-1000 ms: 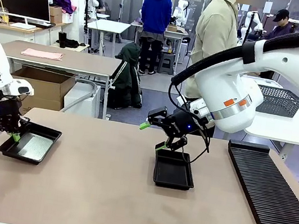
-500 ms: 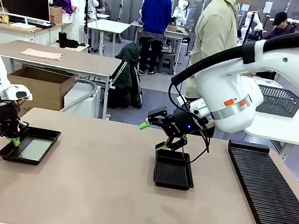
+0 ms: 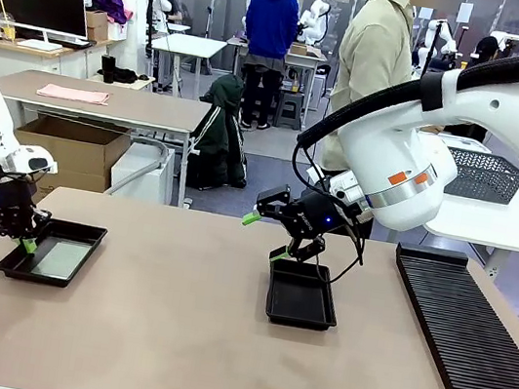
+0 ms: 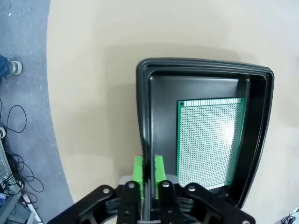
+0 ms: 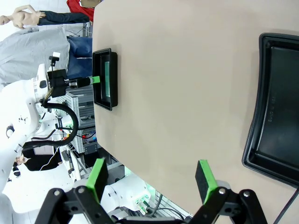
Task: Inspect and transfer BCBs to ESD trays.
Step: Pick up the ESD tray and place it on the left side of the table.
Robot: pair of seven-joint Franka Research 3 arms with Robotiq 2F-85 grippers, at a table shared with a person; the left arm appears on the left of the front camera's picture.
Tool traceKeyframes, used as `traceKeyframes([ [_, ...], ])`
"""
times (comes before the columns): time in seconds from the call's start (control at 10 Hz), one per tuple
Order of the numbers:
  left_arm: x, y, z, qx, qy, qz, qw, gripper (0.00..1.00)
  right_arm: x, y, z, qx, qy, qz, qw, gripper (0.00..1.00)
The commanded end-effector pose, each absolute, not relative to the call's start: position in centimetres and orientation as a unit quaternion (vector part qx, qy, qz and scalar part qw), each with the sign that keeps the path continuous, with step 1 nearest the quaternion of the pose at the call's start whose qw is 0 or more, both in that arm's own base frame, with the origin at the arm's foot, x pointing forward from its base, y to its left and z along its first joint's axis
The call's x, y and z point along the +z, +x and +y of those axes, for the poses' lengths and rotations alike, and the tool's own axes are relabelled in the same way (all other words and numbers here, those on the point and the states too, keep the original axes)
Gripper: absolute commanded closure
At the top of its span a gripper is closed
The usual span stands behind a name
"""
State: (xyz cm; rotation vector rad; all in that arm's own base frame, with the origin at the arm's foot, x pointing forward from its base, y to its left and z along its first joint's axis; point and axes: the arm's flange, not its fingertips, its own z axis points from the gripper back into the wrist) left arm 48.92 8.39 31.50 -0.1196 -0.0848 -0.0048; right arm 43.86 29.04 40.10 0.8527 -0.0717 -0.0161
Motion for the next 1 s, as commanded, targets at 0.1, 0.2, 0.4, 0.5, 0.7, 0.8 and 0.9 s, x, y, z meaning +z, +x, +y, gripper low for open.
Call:
traceKeyframes([
  [0.1, 32.5, 49.1, 8.4, -0.005, -0.053, -0.040, 0.998, 0.00, 40.1, 43.8, 29.1, -0.016, 0.412, -0.037, 0.910, 0.00],
  [0.2, 32.9, 49.1, 8.4, -0.003, -0.050, -0.039, 0.998, 0.28, 40.1, 43.8, 29.1, -0.016, 0.412, -0.037, 0.910, 0.00],
  [0.4, 33.7, 48.9, 8.3, -0.007, -0.046, -0.038, 0.998, 0.00, 40.1, 43.8, 29.1, -0.016, 0.412, -0.037, 0.910, 0.00],
  [0.5, 34.3, 48.8, 8.3, -0.006, -0.040, -0.038, 0.998, 0.00, 40.1, 43.8, 29.1, -0.016, 0.412, -0.037, 0.910, 0.00],
  [0.7, 36.8, 48.2, 8.3, 0.000, -0.026, -0.042, 0.999, 0.00, 40.1, 43.8, 29.1, -0.016, 0.412, -0.037, 0.910, 0.00],
  [0.8, 38.5, 47.7, 8.0, -0.007, -0.020, -0.047, 0.999, 0.00, 40.1, 43.8, 29.1, -0.016, 0.412, -0.037, 0.910, 0.00],
  [0.9, 40.6, 47.3, 7.7, -0.013, -0.010, -0.049, 0.999, 0.00, 40.1, 43.8, 29.1, -0.016, 0.412, -0.037, 0.910, 0.00],
])
